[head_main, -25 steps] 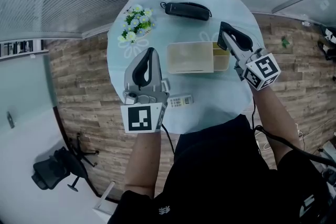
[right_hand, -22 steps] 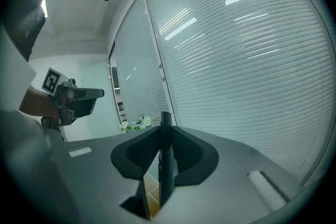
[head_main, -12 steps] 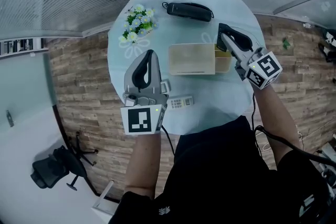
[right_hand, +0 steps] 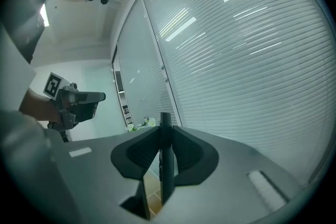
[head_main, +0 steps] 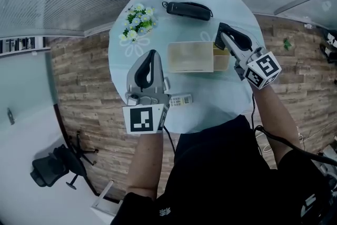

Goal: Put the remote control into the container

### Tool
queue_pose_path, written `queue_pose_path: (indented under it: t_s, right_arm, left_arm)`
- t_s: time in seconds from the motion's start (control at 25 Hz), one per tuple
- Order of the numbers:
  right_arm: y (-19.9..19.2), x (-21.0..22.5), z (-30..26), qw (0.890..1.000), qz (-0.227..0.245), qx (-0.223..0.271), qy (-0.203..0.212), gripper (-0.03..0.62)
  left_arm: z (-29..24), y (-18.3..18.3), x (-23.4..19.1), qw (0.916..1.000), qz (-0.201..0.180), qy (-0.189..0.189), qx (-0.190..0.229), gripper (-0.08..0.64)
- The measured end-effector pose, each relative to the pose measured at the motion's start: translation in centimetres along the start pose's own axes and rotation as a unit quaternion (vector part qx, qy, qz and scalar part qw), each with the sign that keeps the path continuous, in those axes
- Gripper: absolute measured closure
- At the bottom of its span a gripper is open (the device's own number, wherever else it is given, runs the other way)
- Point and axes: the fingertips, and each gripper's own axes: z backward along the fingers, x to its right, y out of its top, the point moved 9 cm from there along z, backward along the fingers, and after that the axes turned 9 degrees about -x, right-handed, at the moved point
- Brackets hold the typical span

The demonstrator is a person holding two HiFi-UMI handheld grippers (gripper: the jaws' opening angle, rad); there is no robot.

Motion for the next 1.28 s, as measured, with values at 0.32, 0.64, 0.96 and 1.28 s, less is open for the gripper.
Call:
queue_pose_path:
  t_s: [0.32,0.64,0.96,1.28]
  right_arm:
    - [0.9,-0.7,0.8,1.0,0.016,0.0,0.02,0.515]
    - [1.9,-3.5,3.5,0.999,0.032,0.009,0.002,0.515]
    - [3.9,-7.7,6.6,0.998,0.063,0.017,-0.014,0.515]
    - [5.1,-9.6,7.3,0.996,0.082,0.02,-0.001,0.515]
  left_arm:
    - [2.7,0.2,1.2,0.9995,0.006,0.03,0.01,0.558]
    - [6.3,0.1,1.9,0.9995,0.003,0.026,0.016,0.558]
    - [10.1,-0.4,2.4,0.9992,0.003,0.003,0.04,0.558]
    - [12.1,0.0,2.8,0.9984,0.01,-0.007,0.054,0.558]
